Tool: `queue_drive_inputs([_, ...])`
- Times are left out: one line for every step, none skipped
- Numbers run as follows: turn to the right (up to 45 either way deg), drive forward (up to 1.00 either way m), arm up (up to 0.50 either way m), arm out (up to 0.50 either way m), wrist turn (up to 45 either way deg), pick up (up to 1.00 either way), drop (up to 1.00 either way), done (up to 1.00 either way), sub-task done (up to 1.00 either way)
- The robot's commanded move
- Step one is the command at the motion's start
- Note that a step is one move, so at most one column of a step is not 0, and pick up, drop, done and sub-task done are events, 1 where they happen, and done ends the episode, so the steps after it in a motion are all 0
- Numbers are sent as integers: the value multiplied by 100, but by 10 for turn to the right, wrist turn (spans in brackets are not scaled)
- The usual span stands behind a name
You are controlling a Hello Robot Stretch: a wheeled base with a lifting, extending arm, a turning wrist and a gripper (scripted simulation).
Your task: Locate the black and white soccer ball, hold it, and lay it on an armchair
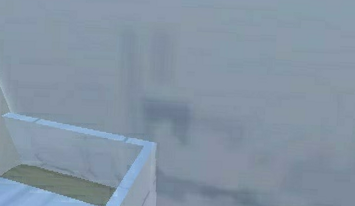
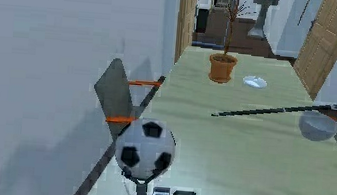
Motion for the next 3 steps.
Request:
queue_drive_inputs([0,0,10,0,0,0,0,0,0])
queue_drive_inputs([0,0,14,0,0,0,0,0,0])
queue_drive_inputs([0,0,0,0,-450,0,0,0,0])
